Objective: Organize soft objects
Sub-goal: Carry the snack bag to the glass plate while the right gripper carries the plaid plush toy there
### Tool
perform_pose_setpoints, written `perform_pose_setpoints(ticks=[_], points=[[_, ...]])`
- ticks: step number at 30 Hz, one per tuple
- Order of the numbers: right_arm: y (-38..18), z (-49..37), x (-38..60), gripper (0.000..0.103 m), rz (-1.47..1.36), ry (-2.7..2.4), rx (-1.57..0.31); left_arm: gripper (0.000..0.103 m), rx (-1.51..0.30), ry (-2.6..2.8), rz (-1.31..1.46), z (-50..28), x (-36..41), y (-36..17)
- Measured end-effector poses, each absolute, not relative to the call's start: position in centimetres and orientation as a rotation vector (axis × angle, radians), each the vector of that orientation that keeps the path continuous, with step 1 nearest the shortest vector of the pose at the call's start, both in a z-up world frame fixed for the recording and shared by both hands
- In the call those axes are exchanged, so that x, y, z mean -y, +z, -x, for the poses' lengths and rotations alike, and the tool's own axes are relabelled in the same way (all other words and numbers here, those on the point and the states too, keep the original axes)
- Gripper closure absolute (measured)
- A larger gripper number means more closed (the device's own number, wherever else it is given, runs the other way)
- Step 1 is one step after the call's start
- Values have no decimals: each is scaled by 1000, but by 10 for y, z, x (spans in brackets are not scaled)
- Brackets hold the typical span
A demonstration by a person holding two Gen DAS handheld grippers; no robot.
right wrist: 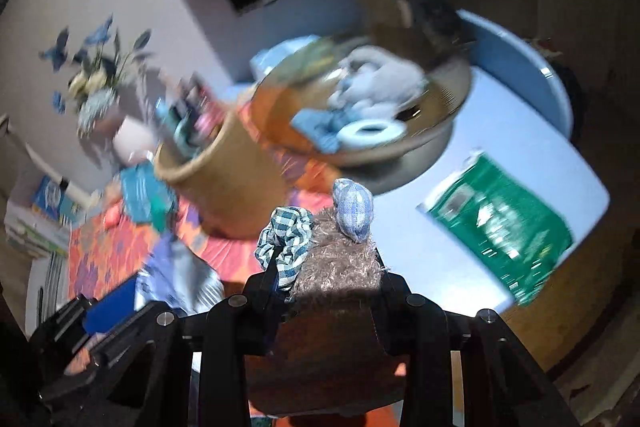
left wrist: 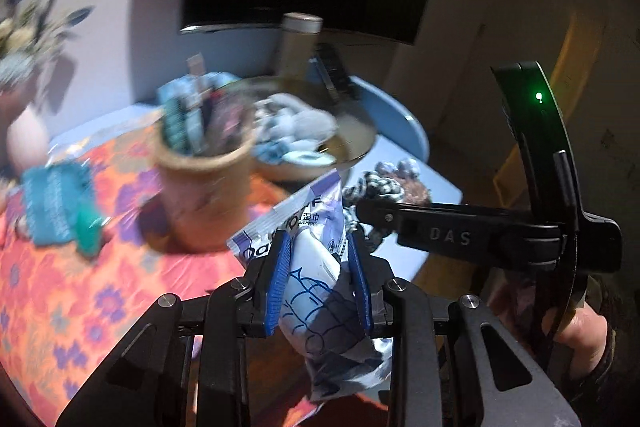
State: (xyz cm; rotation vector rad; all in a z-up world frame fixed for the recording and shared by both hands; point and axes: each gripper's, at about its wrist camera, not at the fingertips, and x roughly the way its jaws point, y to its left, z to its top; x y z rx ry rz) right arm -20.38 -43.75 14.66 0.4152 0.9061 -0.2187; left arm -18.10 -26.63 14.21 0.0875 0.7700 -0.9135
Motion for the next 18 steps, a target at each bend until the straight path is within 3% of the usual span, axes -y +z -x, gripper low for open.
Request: perform_pose_setpoints(ticks=[8, 9, 18], points=[[181, 195, 491, 67, -441, -289, -793, 83, -743, -918, -68, 148, 333, 173], [184, 192, 497, 67, -448, -291, -781, 93, -740, -915, -59, 141, 339, 177], [185, 140, 544, 67, -546, -278, -710, 93, -721, -851, -7, 81, 377, 203]])
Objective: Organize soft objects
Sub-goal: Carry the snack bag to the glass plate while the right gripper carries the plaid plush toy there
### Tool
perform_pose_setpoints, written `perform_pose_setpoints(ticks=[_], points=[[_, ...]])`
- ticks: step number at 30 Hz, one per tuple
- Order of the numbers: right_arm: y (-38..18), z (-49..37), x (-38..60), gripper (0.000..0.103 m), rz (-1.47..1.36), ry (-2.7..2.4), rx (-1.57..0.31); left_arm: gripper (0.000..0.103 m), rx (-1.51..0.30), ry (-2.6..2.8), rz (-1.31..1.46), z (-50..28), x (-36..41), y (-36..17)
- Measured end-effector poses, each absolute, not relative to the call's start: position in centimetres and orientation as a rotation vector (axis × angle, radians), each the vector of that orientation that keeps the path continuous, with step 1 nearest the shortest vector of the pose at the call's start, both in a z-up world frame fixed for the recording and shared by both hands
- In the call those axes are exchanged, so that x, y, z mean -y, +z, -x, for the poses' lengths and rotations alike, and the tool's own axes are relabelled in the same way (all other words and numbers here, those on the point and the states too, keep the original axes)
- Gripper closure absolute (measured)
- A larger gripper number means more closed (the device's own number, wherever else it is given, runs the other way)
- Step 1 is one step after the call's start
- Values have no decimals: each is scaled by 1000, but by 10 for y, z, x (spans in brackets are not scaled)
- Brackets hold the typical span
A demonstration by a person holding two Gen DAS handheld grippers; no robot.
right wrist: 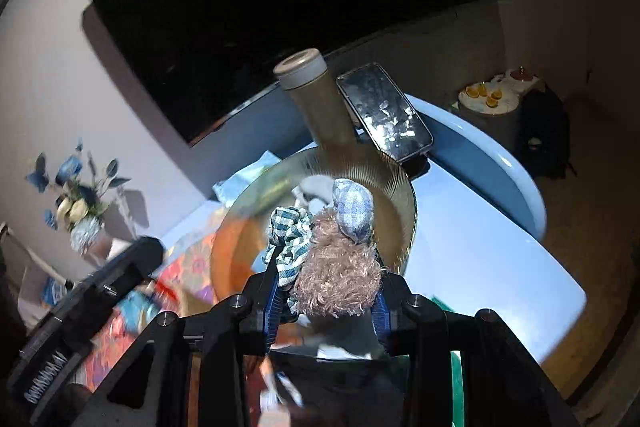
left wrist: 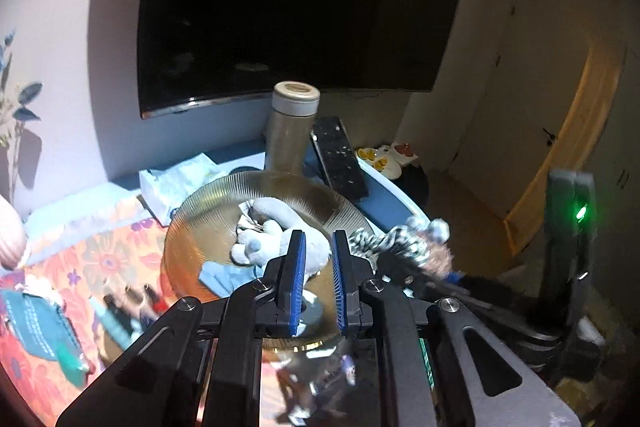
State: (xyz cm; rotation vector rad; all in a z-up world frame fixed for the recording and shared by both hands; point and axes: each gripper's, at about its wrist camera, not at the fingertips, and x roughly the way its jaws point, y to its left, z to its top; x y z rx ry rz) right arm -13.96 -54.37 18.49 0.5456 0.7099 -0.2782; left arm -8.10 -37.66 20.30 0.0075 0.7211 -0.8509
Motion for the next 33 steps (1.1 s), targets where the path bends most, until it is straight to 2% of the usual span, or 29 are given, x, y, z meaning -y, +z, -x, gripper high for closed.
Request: perform_pose_setpoints(ticks=[4, 14, 15, 16, 17, 18, 19, 33], points=[[168, 120, 554, 67, -571, -244, -735, 93, -726, -811, 2, 66, 373, 197], [170, 96, 552, 66, -569, -225, -728, 91, -756, -771, 4, 49, 375, 193], [169, 91, 553, 64, -572, -220, -735, 78, -756, -765, 5, 48, 375, 194], [168, 86, 554, 55, -573, -211, -743, 57, -755, -757, 8, 46, 375, 194], [166, 80, 554, 45, -569, -209, -754, 45, -752, -747, 14, 44, 374, 195], [164, 77, 556, 23, -566, -224, -764, 25, -738, -730, 23, 43, 372, 196], [164, 78, 556, 20, -566, -232, -763, 19, -710, -715, 28, 44, 369, 198], [169, 159, 570, 20, -572, -289, -787, 19, -668, -848, -80, 100, 369, 199]])
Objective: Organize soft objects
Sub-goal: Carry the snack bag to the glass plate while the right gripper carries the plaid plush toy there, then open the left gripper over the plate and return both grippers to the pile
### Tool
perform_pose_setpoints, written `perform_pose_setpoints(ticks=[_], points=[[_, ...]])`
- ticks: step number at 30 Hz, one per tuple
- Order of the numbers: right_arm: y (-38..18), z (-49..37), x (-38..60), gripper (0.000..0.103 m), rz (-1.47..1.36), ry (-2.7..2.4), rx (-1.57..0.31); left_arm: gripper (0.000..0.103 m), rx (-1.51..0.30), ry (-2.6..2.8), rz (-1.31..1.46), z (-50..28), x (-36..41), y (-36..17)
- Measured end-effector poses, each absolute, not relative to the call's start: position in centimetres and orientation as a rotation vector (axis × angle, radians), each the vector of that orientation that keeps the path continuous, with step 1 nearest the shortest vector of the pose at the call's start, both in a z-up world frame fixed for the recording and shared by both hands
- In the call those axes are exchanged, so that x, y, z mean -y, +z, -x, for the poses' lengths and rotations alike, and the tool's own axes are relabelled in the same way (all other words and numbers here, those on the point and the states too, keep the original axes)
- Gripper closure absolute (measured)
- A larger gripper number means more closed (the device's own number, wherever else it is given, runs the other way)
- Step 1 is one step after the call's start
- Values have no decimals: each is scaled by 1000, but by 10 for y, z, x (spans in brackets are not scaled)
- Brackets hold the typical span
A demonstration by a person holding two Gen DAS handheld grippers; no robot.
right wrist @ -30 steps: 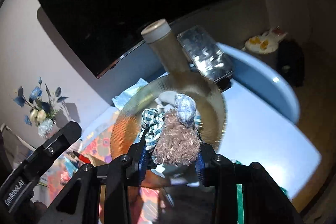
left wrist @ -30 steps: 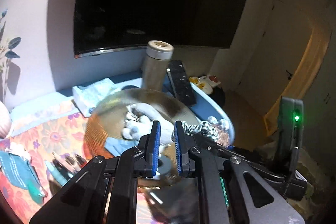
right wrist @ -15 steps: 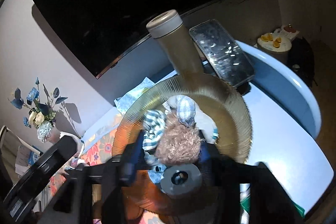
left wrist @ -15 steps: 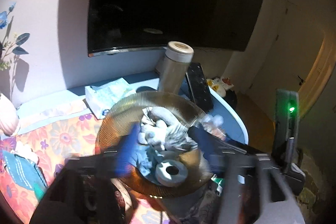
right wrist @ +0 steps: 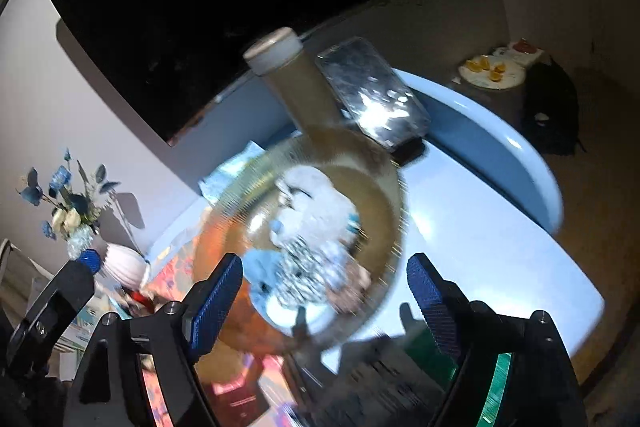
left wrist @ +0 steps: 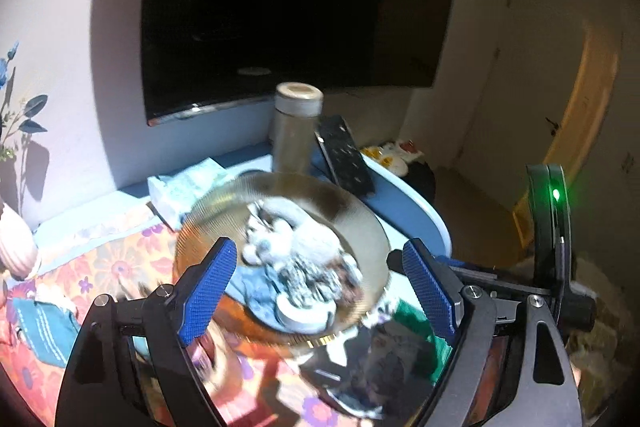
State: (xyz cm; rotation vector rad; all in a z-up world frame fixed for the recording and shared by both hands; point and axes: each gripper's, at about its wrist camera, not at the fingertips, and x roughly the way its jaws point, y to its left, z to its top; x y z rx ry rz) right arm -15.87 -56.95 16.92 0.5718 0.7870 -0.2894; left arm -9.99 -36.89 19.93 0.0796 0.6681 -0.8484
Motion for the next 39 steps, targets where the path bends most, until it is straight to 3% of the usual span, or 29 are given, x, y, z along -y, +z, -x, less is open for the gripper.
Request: perform_pose_setpoints(ticks=[7, 15, 18, 22, 26, 34, 39], points=[[162, 213, 583, 20, -570, -387, -822, 19, -755, -967, -204, 157, 380, 149], [156, 242, 598, 20, -616, -405, -817, 20, -869, -987, -337, 171, 418, 88], [154, 241, 599, 20, -612, -395, -827, 29, -905, -984, -357, 169, 427, 74], [151, 238, 599, 20, -602, -385, -839, 31, -918, -970, -379, 167, 431, 65], [148, 236, 598, 20, -601, -372, -847, 56, -962, -966, -382, 163, 436, 55], [145, 235, 597, 20, -615, -360, -855, 64, -946, -986, -383, 170, 429, 55], [149, 236, 598, 20, -616, -352, -845, 65, -917, -1056, -333, 185, 418, 84]])
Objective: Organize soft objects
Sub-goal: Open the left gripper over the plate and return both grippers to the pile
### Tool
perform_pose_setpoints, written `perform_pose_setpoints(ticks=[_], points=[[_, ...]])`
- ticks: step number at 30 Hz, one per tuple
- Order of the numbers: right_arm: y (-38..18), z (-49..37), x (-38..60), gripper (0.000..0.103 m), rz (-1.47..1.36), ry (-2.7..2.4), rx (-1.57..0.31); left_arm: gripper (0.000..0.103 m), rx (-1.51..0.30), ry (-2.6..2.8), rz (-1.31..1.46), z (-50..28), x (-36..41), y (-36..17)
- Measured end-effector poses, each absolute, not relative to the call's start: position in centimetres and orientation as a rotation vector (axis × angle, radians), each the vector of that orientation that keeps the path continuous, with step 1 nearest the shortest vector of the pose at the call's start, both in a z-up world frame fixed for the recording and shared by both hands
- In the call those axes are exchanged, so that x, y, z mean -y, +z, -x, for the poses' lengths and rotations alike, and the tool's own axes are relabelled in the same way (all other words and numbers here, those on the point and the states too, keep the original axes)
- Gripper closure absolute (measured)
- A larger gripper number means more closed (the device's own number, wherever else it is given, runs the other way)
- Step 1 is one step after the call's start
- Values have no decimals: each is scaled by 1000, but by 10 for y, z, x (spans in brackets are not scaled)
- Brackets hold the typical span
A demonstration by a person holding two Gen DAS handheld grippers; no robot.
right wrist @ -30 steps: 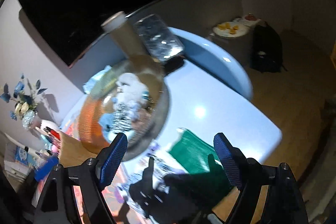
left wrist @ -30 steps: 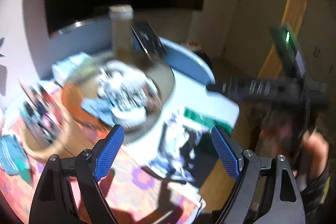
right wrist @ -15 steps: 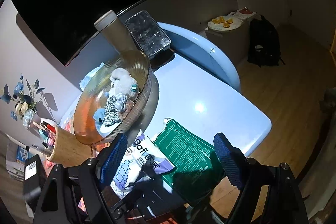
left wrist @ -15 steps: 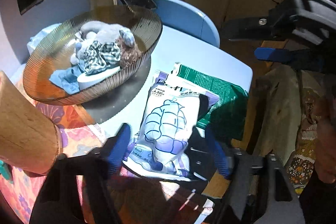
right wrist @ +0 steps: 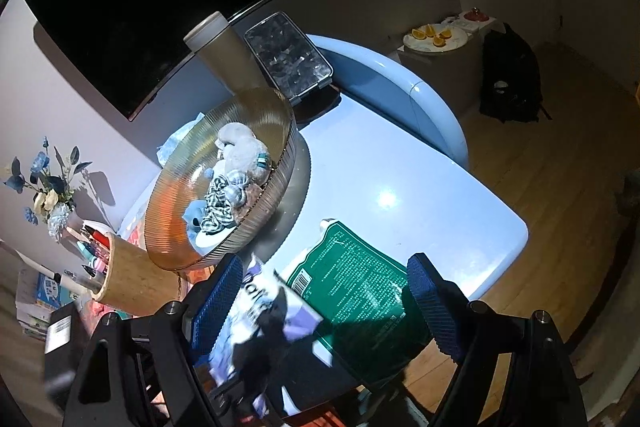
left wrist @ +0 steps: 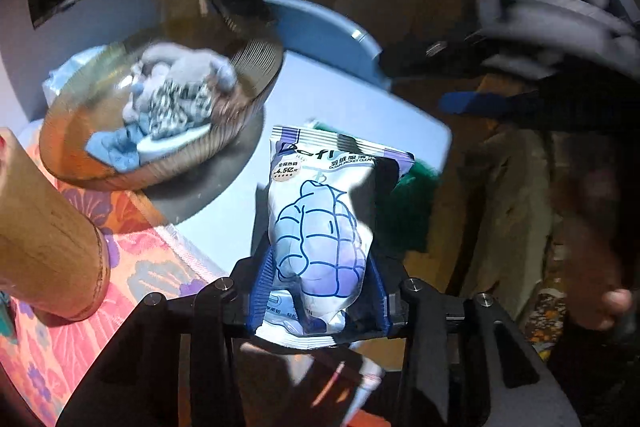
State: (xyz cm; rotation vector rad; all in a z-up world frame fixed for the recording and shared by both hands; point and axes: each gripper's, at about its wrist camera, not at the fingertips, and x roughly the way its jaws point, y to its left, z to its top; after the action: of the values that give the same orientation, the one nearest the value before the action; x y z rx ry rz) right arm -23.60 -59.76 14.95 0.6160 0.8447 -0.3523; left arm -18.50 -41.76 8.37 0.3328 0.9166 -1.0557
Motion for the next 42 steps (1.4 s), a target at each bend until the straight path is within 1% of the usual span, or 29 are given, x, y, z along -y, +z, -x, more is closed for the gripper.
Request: perform_pose_setpoints(ticks=[6, 9, 14, 15, 16, 18, 21, 28, 31, 34, 36, 39, 42], points=[[170, 244, 602, 20, -622, -344, -789, 65, -829, -971, -242, 166, 409, 136], [181, 240, 598, 20, -626, -294, -756, 65, -797, -839, -199, 130, 409, 161], [176, 218, 585, 20, -603, -253, -794, 64, -808, -718, -107, 74, 417, 181], [174, 214, 583, 20, -602, -250, -802, 62, -802, -709, -91, 63, 420, 183], [172, 210, 582, 20, -602, -248, -811, 53, -812, -712, -75, 54, 420, 182], [169, 205, 579, 20, -596, -239, -825, 45, -839, -713, -18, 39, 412, 179], [171, 203, 577, 20, -582, -233, -828, 35, -822, -744, 54, 38, 392, 183], [183, 201, 556, 20, -554, -182, -810, 34, -725, -779, 56, 67, 353, 209], [196, 198, 528, 20, -500, -111, -797, 33, -690, -748, 35, 80, 326, 220], [206, 195, 496, 20, -420, -47, -794, 33, -616, -643, 3, 90, 281, 229], [214, 193, 461, 19, -328, 21, -788, 33, -581, -542, -18, 91, 232, 234], [217, 186, 414, 12, -227, 118, -792, 33, -558, -386, -7, 81, 157, 247], [212, 170, 367, 12, -146, 203, -819, 33, -498, -189, -2, 77, 80, 266]])
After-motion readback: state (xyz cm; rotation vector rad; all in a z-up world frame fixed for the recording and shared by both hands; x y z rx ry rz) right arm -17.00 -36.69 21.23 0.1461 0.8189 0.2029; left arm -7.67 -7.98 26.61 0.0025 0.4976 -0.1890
